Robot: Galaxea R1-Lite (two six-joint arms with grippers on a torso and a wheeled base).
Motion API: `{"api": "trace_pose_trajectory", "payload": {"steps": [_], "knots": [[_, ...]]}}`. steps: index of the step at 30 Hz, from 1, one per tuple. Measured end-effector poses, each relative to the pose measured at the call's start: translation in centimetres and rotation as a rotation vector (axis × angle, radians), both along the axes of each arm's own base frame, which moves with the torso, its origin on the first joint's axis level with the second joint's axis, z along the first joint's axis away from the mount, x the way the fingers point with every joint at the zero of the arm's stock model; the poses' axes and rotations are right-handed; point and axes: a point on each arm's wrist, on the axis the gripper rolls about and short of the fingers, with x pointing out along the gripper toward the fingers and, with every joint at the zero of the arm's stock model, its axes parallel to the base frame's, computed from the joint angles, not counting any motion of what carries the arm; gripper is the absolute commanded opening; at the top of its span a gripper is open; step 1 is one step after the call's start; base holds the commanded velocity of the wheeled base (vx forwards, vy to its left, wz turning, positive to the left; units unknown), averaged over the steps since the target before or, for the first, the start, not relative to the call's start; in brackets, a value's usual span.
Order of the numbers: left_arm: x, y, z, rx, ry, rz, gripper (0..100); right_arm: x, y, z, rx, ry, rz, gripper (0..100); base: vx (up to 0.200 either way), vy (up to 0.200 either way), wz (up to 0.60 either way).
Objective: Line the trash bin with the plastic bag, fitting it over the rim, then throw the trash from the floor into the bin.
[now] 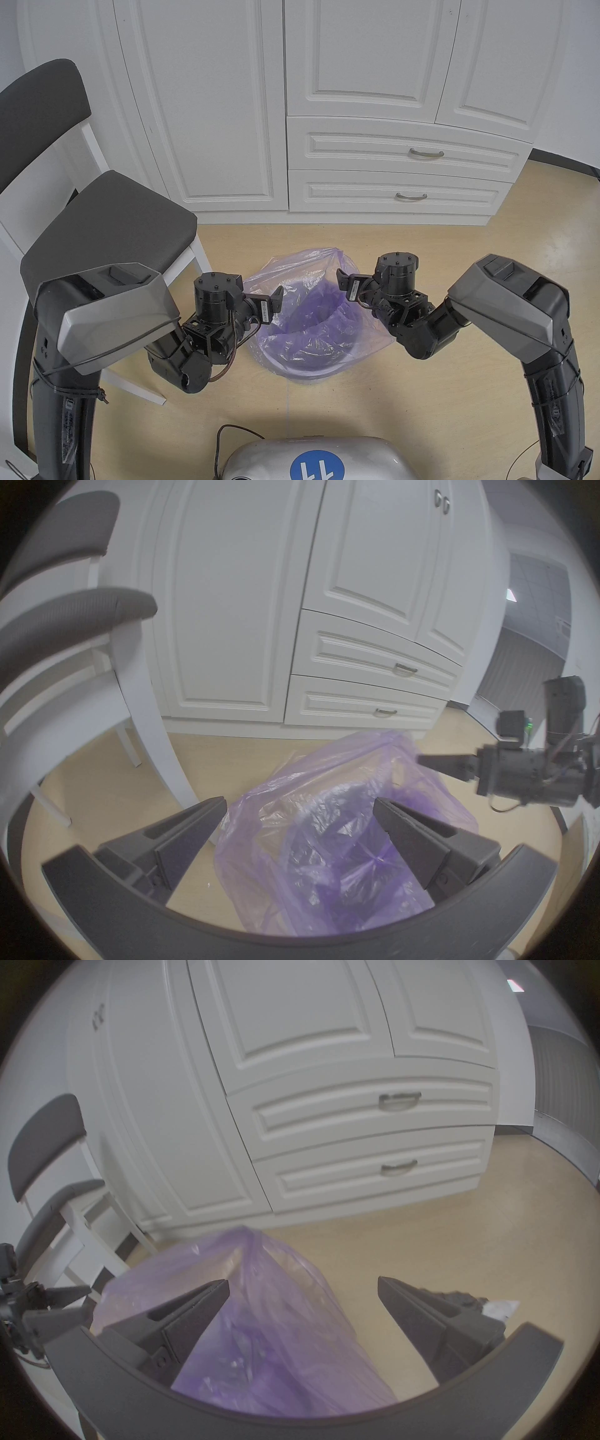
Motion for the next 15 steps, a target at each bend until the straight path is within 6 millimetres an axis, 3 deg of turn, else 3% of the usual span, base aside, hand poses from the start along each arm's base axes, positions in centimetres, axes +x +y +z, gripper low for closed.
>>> {"api": "trace_pose_trajectory", "payload": {"steps": [8,15], "knots": [[2.9,0.0,-1.9,-0.11,0.093,0.113,100,-0.1,-2.3,1.5,-0.044,0.19,-0.024,100,0.0,0.0,0.0],[5.0,0.8,-1.7,-0.172,0.088,0.195,100,0.6,-3.4,2.3,-0.04,0.225,-0.043,100,0.0,0.0,0.0]]}}
